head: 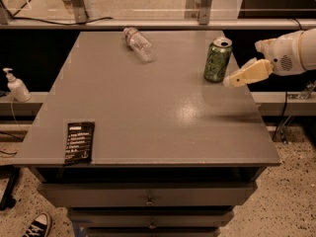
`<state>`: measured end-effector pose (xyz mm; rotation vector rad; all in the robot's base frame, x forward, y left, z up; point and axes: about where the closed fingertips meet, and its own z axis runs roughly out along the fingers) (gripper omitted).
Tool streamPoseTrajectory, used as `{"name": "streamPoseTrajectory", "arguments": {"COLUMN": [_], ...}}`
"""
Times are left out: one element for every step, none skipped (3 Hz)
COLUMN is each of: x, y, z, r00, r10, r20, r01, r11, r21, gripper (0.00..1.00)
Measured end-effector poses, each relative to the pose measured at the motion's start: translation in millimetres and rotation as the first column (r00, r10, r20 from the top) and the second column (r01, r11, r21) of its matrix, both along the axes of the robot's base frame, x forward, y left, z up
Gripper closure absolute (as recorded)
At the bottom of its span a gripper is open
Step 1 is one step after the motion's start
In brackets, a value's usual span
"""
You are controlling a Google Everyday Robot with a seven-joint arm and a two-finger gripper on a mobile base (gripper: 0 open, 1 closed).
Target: Pick green can
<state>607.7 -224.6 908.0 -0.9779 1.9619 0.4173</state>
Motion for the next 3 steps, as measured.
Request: {"name": "streamPoseTrajectory", "arguments": {"x": [15, 29, 43], "y": [4, 10, 22], "z": [-7, -11, -17], "r00": [0.9985, 0.9936, 0.9871], "r10": [0.001, 0.011, 0.036], "r20": [0.055, 0.112, 0.156], "r01": [-0.005, -0.026, -0.063], "r11": [0.997, 0.991, 0.984], "r21": [0.073, 0.13, 0.167], "gripper": [0.0, 0.0, 0.0]}}
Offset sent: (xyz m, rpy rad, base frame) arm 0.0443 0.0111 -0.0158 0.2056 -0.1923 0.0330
